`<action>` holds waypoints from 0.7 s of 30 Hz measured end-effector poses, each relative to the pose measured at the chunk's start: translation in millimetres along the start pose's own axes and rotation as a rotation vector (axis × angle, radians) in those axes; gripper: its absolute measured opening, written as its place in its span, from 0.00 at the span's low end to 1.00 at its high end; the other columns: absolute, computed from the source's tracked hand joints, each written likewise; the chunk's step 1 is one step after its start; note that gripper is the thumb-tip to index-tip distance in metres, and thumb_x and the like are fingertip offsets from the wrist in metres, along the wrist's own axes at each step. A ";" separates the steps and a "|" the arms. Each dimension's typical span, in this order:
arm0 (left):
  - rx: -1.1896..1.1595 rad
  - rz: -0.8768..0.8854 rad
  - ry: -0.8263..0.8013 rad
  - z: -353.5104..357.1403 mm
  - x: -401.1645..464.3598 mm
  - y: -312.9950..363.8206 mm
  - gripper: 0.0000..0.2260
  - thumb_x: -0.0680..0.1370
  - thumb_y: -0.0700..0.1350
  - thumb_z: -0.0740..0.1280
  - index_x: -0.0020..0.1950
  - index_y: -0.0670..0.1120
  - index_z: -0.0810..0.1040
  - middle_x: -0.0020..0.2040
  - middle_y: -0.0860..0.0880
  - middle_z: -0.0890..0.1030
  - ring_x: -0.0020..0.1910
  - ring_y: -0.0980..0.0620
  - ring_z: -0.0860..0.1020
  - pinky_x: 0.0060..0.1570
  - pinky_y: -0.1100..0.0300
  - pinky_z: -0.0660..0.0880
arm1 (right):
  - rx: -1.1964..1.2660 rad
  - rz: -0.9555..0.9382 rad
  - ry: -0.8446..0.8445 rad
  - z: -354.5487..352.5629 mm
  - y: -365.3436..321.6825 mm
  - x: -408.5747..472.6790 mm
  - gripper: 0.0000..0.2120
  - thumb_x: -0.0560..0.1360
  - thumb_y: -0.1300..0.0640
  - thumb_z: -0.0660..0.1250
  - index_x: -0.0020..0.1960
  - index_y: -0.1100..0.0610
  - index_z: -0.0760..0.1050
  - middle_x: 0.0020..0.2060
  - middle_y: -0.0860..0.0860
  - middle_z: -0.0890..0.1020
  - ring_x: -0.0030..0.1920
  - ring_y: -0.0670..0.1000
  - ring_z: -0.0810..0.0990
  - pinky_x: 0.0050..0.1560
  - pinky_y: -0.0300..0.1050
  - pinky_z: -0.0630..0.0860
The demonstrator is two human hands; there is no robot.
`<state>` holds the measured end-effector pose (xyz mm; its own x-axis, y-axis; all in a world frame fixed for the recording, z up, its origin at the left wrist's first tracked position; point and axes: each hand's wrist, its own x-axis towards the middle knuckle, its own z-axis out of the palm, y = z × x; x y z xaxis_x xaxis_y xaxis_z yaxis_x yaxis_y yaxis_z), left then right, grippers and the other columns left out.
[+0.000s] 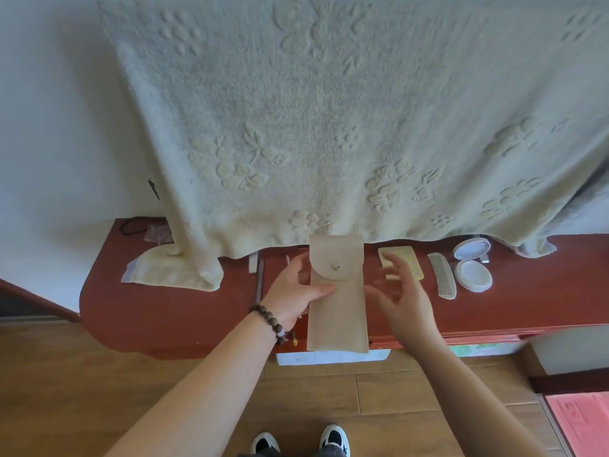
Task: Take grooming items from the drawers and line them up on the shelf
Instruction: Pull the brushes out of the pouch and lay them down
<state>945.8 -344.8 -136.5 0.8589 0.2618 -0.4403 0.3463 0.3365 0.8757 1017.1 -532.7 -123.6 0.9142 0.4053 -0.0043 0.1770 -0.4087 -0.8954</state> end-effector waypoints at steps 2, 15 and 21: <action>-0.005 -0.013 -0.066 -0.7 -7.5 7.7 0.29 0.70 0.35 0.74 0.67 0.53 0.71 0.57 0.46 0.82 0.55 0.47 0.81 0.56 0.42 0.77 | -0.213 -0.290 0.022 -10.8 -4.7 10.9 0.27 0.71 0.59 0.73 0.68 0.47 0.70 0.61 0.42 0.72 0.58 0.40 0.72 0.54 0.29 0.68; 0.069 -0.015 -0.265 -1.9 -37.6 30.5 0.24 0.69 0.35 0.73 0.64 0.45 0.75 0.58 0.42 0.81 0.57 0.43 0.80 0.57 0.48 0.76 | -0.402 -0.855 -0.037 -29.5 -31.5 27.7 0.12 0.78 0.57 0.62 0.51 0.59 0.83 0.49 0.51 0.84 0.51 0.51 0.81 0.52 0.41 0.77; 0.121 0.063 -0.227 -1.1 -45.0 40.9 0.23 0.71 0.33 0.72 0.65 0.44 0.74 0.58 0.43 0.81 0.57 0.44 0.80 0.58 0.47 0.76 | -0.287 -0.706 -0.008 -25.5 -48.4 30.6 0.15 0.76 0.52 0.60 0.49 0.57 0.84 0.42 0.47 0.85 0.44 0.47 0.81 0.43 0.41 0.78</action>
<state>920.9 -341.8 -81.1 0.9380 0.0645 -0.3405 0.3205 0.2123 0.9231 1045.8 -521.4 -69.0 0.5459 0.6551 0.5224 0.8078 -0.2461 -0.5356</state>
